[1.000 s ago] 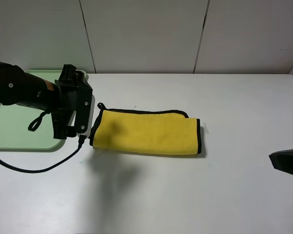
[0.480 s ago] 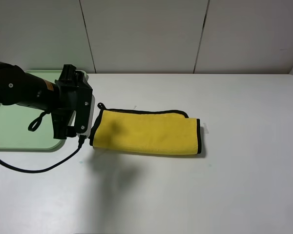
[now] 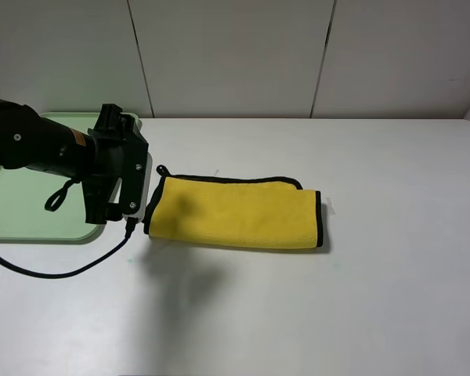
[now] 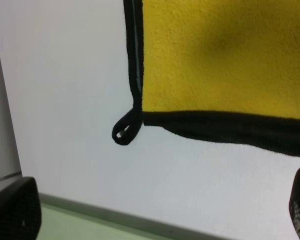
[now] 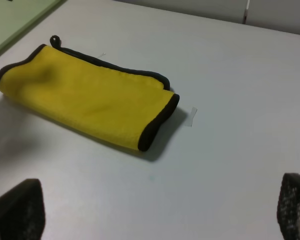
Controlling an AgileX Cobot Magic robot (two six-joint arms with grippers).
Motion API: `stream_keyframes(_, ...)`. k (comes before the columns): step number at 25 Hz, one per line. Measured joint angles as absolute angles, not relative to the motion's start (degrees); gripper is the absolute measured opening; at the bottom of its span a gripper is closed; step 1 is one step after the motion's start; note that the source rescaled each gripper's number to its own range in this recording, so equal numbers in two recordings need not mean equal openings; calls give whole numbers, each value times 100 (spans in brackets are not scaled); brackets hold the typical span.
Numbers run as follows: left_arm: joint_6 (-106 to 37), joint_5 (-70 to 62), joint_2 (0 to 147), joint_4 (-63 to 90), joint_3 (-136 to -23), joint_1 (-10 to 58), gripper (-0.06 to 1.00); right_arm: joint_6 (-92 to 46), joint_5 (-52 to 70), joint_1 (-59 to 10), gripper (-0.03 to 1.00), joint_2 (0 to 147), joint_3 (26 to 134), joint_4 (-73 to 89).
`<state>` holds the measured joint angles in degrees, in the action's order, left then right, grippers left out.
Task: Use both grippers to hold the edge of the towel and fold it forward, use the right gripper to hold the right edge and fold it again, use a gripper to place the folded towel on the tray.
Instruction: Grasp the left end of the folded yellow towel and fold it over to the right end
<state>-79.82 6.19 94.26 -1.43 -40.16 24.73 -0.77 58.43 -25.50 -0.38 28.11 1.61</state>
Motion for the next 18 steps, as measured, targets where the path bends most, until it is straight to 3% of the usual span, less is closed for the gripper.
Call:
stream_keyframes(6,-7982,617,9426,-143,-4016,2473,100,-77,5843,-2379,100,-38,2811,161)
stream_keyframes(18,-7982,617,9426,-143,-4016,2473,100,-77,5843,-432,100,-39,2811,161)
